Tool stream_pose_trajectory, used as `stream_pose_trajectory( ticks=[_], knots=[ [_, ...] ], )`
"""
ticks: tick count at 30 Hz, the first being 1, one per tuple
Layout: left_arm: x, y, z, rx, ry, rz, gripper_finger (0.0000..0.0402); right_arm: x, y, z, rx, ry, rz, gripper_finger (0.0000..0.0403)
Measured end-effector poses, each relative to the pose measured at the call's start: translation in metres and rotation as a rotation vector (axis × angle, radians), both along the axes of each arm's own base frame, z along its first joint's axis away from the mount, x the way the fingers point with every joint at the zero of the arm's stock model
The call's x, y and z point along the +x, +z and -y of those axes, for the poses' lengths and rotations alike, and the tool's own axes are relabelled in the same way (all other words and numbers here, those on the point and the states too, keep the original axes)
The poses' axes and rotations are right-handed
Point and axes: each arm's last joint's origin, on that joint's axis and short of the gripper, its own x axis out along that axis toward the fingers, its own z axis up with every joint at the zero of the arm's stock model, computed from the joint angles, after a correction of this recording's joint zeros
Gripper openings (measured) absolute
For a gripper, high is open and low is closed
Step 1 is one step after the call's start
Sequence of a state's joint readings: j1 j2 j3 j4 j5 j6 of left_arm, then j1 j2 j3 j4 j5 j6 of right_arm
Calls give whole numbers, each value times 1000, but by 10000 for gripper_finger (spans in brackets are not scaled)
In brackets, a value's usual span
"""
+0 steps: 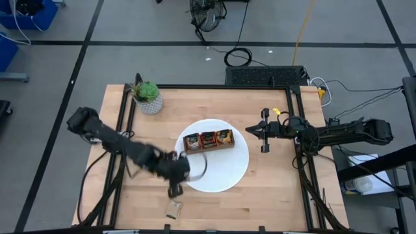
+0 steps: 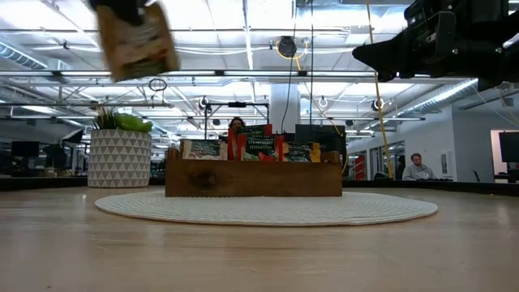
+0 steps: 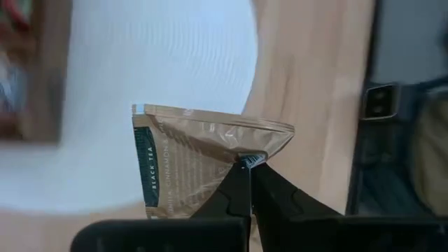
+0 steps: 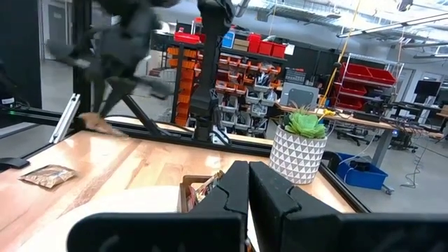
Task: Pick & Place Tea
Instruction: Put the brown tea bag into the left section of the wooden organizer
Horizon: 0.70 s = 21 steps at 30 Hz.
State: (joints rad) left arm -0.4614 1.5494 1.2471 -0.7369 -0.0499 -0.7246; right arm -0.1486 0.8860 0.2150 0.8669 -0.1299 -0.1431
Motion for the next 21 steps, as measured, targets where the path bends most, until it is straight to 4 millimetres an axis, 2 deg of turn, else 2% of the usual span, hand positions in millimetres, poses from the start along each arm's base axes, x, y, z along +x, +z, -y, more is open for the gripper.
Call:
stream_pose_trajectory(
  ticks=[4,8,13,15,18,21],
  knots=[
    [3,18,-46,-94,-163,58,5,0,0,0,1,-1,-4,0],
    [7,23,-107,-241,-268,129,5,0,-2,0,4,-3,-20,0],
    [7,12,-183,-507,-215,188,5,0,-5,0,8,-3,-48,0],
    [6,3,-208,-552,-163,193,5,0,-5,0,9,-3,-53,0],
    [9,-12,-233,-574,-122,200,6,1,-6,0,9,-3,-58,0],
    [16,-33,-243,-614,-122,163,5,1,-6,0,10,-3,-65,0]
  ],
)
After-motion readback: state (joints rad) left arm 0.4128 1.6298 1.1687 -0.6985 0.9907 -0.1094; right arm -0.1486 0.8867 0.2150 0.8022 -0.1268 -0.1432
